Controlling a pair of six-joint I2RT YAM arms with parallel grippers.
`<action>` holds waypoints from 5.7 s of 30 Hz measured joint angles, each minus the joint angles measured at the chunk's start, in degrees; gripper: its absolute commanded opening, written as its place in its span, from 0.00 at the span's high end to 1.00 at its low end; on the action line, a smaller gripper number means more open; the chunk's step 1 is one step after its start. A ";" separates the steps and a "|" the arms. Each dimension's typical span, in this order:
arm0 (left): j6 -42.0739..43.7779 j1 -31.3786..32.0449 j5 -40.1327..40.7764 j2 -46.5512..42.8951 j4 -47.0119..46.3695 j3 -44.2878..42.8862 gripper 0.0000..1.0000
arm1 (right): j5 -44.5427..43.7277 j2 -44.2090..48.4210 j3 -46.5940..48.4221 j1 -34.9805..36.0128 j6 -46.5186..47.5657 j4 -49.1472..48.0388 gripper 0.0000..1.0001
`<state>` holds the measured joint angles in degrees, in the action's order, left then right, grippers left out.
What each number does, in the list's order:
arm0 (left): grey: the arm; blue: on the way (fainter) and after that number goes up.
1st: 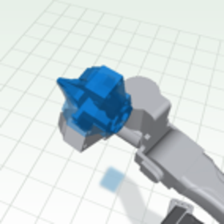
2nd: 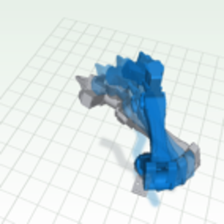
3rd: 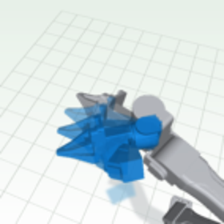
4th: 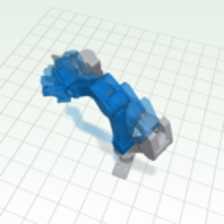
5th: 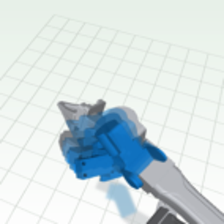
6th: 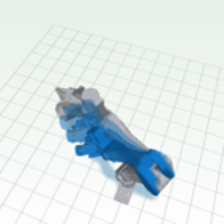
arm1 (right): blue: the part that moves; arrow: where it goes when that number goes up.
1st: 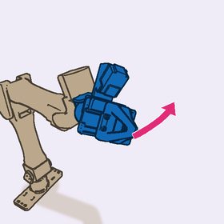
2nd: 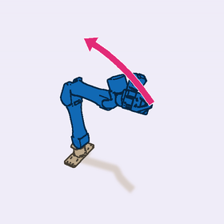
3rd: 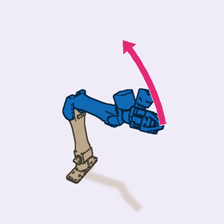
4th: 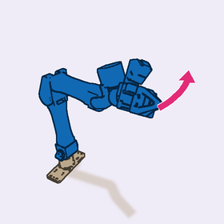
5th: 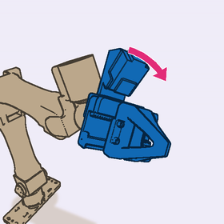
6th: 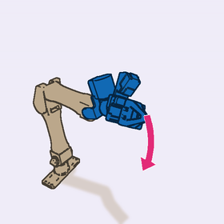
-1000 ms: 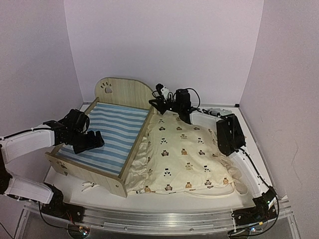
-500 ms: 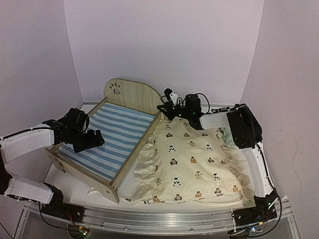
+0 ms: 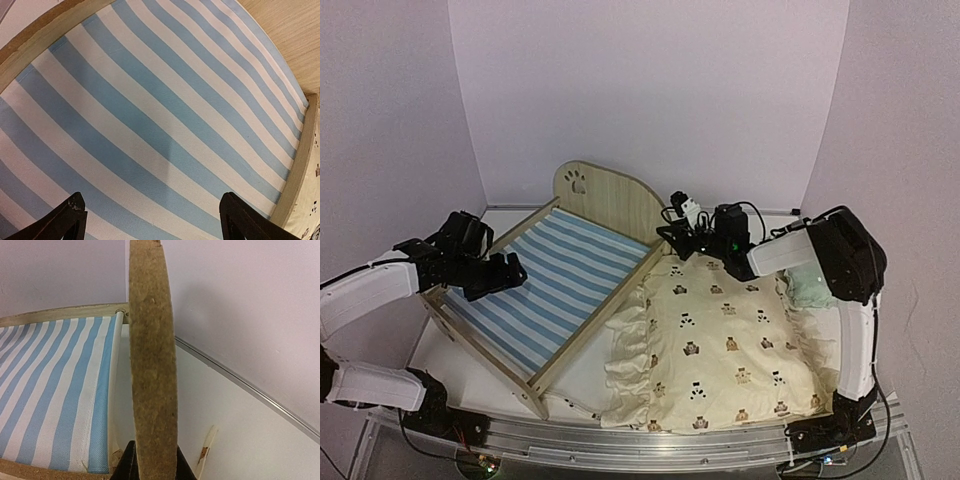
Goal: Set up the pet bed
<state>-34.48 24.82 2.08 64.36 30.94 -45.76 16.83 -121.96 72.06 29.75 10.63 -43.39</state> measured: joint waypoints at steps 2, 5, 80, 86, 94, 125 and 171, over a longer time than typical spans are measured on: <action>0.00 0.00 -0.12 0.00 0.01 0.00 0.07 | -2.10 2.55 -3.43 0.07 0.07 -0.15 1.00; 0.05 0.00 -0.39 0.00 -0.34 -0.01 0.06 | -5.32 6.42 -8.24 0.18 0.08 0.02 1.00; 2.44 -11.32 4.15 23.20 -11.15 -11.21 0.01 | -50.91 27.30 -15.27 15.55 -21.30 40.66 0.14; 3.21 -11.26 6.19 19.61 -7.48 -11.89 0.00 | -49.86 30.78 -15.13 15.68 -19.58 47.44 0.02; 3.17 -11.26 8.63 14.06 -1.54 -18.20 0.01 | -48.13 41.81 -15.25 15.79 -21.28 56.92 0.02; 4.79 6.27 1.78 5.46 12.90 -24.74 0.07 | -18.88 48.65 -27.25 15.81 -36.21 75.90 1.00; 10.54 6.27 -11.65 4.60 0.07 -23.82 0.02 | 7.78 20.35 55.20 17.67 -29.35 93.17 1.00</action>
<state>-23.94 31.09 -9.57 68.96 31.00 -69.58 24.60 -101.61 127.26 47.42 -18.72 49.78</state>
